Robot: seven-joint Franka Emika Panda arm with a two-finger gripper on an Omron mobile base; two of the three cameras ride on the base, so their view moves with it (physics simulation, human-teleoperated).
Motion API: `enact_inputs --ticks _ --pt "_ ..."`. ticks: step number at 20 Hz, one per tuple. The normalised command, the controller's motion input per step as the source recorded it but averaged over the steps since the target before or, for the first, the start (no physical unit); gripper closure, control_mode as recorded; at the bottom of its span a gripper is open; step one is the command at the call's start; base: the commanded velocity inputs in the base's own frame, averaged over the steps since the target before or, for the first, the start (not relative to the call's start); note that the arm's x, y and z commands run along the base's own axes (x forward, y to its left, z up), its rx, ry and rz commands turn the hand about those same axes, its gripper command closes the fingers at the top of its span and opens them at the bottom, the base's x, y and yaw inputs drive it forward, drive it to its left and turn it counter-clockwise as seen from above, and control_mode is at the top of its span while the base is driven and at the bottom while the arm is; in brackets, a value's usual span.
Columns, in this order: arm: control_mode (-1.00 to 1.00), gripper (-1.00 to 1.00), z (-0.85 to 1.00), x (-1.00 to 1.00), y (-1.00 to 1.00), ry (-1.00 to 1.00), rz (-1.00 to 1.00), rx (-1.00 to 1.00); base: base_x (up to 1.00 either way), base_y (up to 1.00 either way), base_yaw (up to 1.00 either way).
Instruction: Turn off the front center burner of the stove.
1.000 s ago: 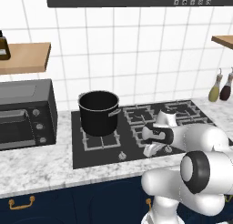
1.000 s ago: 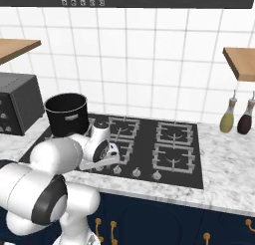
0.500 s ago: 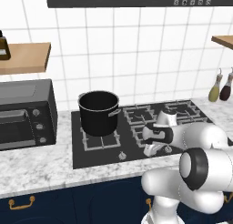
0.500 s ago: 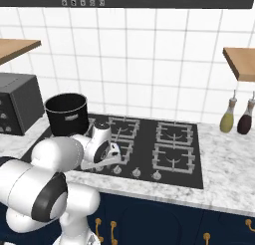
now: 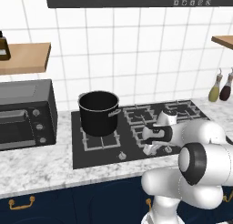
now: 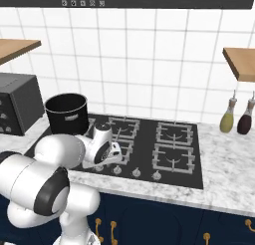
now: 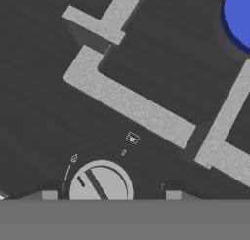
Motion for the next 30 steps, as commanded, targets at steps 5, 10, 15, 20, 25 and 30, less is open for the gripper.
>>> enact_inputs --ticks 5,10,15,20,25,30 --pt "-1.0 1.0 -0.55 -0.45 0.13 -0.09 0.0 0.0 0.0 0.0 0.0" --pt "-1.0 1.0 -0.47 -0.47 0.09 -0.05 -0.02 0.0 0.0 0.0 0.0" --pt "-1.0 1.0 -0.4 -0.53 0.23 -0.02 -0.05 0.0 0.0 0.0 0.0" --pt "-1.0 1.0 -0.33 -0.56 0.33 0.0 -0.03 0.0 0.0 0.0 0.0" --pt "-1.0 1.0 -0.3 -0.62 0.21 0.0 -0.01 0.0 0.0 0.0 0.0" --pt "-1.0 1.0 -0.21 -0.72 0.1 -0.04 0.0 0.0 0.0 0.0 0.0"
